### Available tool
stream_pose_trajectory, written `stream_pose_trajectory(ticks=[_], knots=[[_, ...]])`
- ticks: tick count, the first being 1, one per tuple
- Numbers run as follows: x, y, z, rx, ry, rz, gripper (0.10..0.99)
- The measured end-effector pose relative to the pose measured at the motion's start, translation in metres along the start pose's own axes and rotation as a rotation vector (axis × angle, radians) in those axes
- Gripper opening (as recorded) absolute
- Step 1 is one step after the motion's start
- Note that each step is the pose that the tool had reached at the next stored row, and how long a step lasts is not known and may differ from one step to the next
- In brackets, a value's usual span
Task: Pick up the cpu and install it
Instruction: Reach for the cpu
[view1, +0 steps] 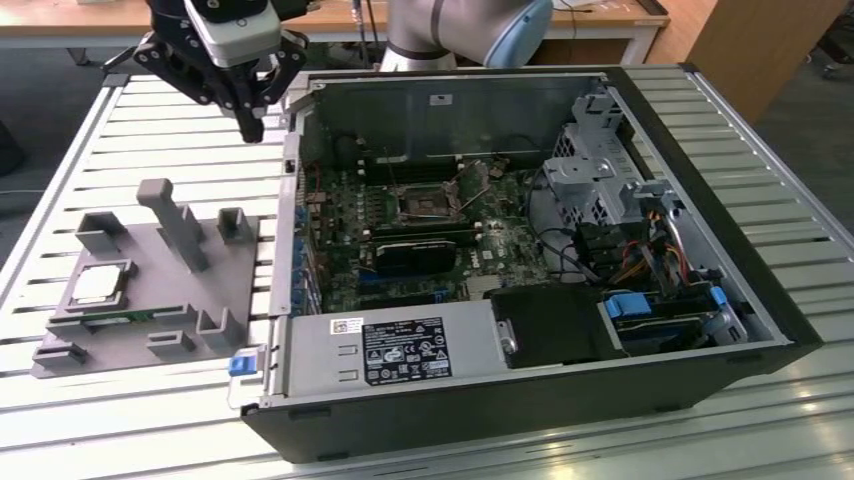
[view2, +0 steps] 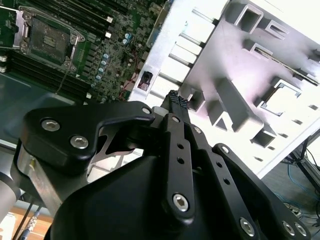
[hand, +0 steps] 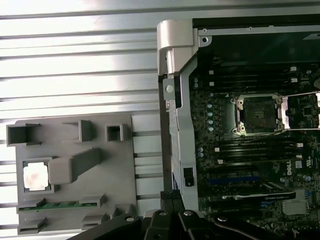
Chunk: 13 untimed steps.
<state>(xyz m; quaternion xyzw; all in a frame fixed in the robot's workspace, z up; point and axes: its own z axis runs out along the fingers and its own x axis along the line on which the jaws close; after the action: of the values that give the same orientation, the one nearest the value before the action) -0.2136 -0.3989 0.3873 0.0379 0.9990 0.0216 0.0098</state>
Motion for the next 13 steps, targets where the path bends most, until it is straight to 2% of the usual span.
stream_pose_trajectory(ticks=[13], knots=[[0.0114, -0.0009, 0.0006, 0.0, 0.0011, 0.0, 0.106]])
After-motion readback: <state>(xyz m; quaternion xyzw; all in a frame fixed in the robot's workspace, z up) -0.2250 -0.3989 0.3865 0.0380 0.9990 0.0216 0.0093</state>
